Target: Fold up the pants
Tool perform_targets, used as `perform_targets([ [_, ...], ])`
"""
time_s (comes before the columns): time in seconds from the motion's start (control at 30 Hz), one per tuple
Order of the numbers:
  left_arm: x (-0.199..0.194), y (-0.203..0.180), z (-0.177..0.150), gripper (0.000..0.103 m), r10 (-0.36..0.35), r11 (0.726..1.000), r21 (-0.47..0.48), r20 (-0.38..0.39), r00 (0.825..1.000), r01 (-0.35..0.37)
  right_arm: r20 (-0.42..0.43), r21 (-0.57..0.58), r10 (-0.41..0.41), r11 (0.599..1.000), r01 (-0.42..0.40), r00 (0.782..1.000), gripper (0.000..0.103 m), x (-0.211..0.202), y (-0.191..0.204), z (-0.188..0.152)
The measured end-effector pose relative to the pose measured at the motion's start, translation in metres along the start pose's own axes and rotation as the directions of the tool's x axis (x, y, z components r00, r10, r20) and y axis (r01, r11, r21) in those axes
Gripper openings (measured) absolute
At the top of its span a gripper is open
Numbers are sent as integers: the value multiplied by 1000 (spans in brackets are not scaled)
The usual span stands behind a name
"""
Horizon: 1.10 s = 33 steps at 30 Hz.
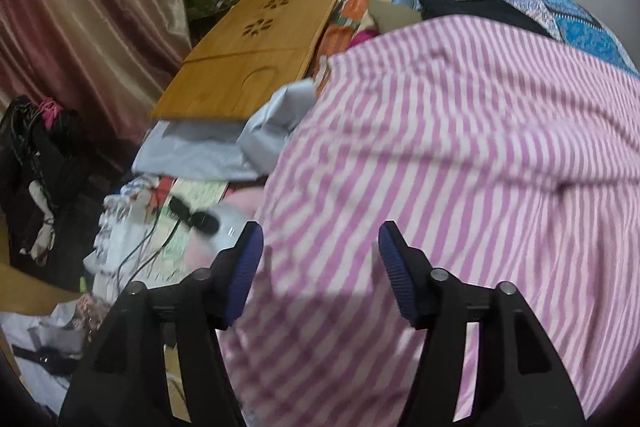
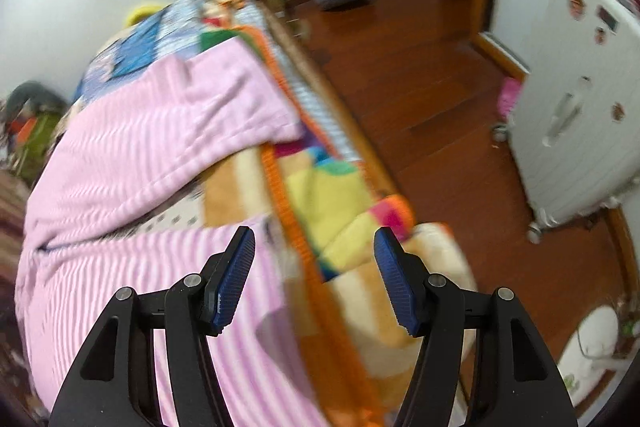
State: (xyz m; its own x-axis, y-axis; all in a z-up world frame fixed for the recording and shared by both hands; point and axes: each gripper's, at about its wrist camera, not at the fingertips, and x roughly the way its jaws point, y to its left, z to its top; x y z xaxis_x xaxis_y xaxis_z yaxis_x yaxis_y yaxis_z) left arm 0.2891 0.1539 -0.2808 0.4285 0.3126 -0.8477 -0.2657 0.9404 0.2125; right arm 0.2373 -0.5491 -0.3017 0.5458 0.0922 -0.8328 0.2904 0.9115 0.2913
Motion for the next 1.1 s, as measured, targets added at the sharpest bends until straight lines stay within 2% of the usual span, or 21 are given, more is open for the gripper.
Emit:
perform_targets([
  [0.1,-1,2,-19,64,20,1000,14,-17,1000,-20,-17,-63,8,998,-9,1000,57,16,19,-3],
  [0.17,1,4,-29,64,33,999,18,-30,999,-33,-13,-82,-11,997,10,1000,47,20,21,-4],
  [0.23,4,7,-38,64,39,999,15,-45,998,-39,-40,-74,0,997,-3,999,25,29,21,-8],
  [0.3,7,11,-42,64,40,999,6,-55,998,-40,-51,-57,19,998,-22,999,22,37,20,-10],
  [0.4,6,18,-43,64,44,999,-20,-43,998,-44,0,-100,-26,995,26,1000,11,32,25,-16],
  [0.5,-2,29,-40,64,59,998,-37,-8,998,-59,67,-117,-61,991,68,996,9,21,30,-12],
  [0.63,-2,50,-39,64,90,992,-86,-2,996,-90,99,-139,-135,979,149,986,8,23,34,2],
  [0.7,2,60,-42,64,88,989,-118,-9,996,-88,104,-140,-153,976,167,983,8,27,33,9],
  [0.73,6,63,-45,64,81,989,-124,-23,996,-83,101,-137,-157,976,170,982,3,30,32,13],
  [0.83,15,68,-54,64,78,989,-125,-58,995,-85,123,-148,-232,957,249,965,2,39,33,24],
  [0.93,19,70,-60,65,66,988,-137,-69,995,-75,75,-115,-193,973,201,978,2,45,26,34],
  [1.0,22,71,-62,65,49,987,-152,-76,996,-60,67,-118,-160,979,168,985,2,39,27,29],
  [1.07,27,72,-62,64,34,986,-162,-89,995,-49,65,-135,-140,980,147,988,8,28,29,19],
  [1.1,28,71,-61,62,26,986,-162,-92,995,-41,52,-134,-126,982,132,991,21,24,29,15],
])
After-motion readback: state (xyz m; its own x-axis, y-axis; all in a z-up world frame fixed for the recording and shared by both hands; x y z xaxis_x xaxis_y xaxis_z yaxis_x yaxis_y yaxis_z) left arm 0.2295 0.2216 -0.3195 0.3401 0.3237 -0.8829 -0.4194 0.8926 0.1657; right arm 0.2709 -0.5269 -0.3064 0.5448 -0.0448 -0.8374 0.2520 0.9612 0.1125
